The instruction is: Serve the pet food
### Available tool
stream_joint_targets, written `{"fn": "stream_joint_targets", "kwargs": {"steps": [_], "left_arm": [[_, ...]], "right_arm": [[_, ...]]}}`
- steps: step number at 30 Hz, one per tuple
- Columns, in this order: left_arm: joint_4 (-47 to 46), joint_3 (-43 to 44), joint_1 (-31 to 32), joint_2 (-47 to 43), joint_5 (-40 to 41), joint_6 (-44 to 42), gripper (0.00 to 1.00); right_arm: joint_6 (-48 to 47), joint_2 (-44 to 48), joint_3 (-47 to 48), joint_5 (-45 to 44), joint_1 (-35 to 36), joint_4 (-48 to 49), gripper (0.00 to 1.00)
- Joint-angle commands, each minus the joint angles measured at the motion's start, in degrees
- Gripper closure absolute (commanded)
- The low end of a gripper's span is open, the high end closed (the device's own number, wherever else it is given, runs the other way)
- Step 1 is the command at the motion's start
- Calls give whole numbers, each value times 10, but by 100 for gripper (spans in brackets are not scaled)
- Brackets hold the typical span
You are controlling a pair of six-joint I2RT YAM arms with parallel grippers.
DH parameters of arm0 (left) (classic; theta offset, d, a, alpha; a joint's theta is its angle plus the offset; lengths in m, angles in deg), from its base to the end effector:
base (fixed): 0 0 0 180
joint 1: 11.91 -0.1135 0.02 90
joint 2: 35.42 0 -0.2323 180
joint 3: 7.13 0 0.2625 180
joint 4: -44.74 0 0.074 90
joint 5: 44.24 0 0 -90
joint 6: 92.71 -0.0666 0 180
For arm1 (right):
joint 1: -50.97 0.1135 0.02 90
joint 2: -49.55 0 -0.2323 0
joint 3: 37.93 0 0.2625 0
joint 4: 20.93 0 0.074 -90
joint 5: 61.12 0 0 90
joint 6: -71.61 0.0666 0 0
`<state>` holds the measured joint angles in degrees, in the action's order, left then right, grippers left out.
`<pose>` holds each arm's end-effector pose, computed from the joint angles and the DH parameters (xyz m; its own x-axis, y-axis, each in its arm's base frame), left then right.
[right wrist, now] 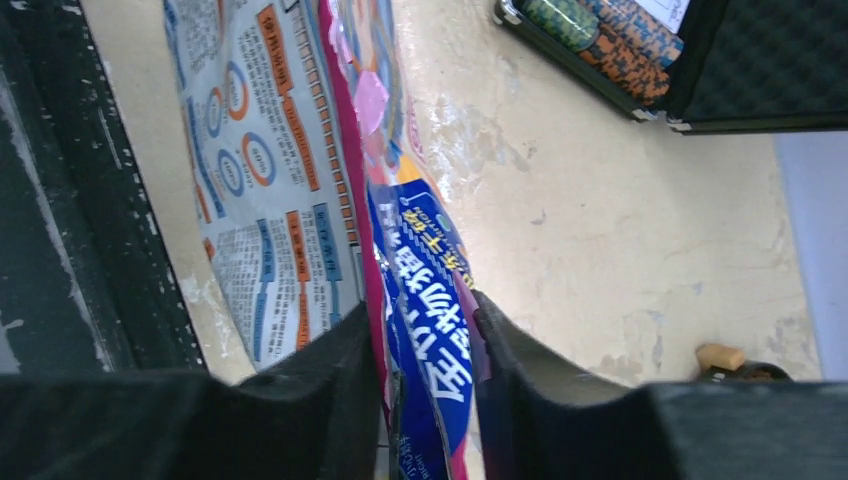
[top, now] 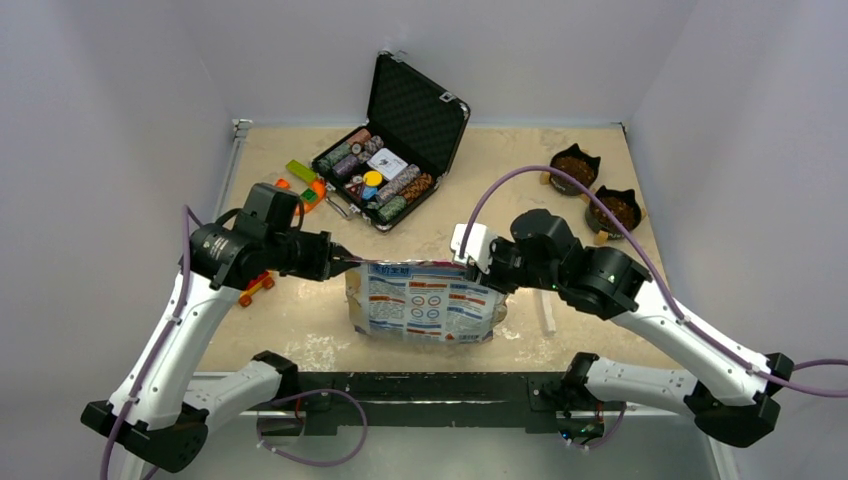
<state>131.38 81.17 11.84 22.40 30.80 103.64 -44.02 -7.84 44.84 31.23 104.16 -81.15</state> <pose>0.1757 -0.0961 0.3284 -0.2856 -0.8871 0.3625 -0.8761 0.0884 -0.4740 0.1460 0.1997 0.3414 0.0461 -0.6597 -0.7501 -0.8875 0.3176 -0.3339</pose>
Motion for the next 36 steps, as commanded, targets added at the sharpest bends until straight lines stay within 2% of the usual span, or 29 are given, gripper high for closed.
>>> {"fn": "stream_joint_targets", "kwargs": {"steps": [1, 4, 5, 6, 12, 18, 24, 29, 33, 35, 36], "left_arm": [[-20, -5, -4, -26, 13, 7, 98], [-17, -16, -4, -32, 13, 20, 100], [-9, -13, -4, -31, 18, 21, 100], [0, -6, -4, -28, 22, 19, 100], [77, 54, -5, -7, 55, -9, 100], [70, 50, -12, -14, 59, -10, 100], [88, 73, -13, -4, 58, -25, 100], [72, 52, -13, -22, 55, -15, 100], [63, 54, -12, -10, 30, -29, 100], [33, 40, -12, -10, 6, -43, 100], [15, 28, -12, -13, -10, -43, 98]], "right_arm": [[-12, 31, -19, -39, -3, -48, 71], [-10, 65, -41, -57, -3, -55, 87], [-9, 77, -49, -66, -4, -54, 99], [-7, 90, -57, -74, -4, -53, 100], [8, 140, -88, -84, -8, -79, 100], [23, 207, -124, -84, -13, -107, 100], [47, 214, -112, -46, -13, -127, 100], [45, 231, -110, -63, -14, -122, 100], [61, 220, -92, -17, -13, -107, 100], [68, 205, -82, 37, -13, -93, 100], [74, 195, -79, 57, -12, -82, 92]]}}
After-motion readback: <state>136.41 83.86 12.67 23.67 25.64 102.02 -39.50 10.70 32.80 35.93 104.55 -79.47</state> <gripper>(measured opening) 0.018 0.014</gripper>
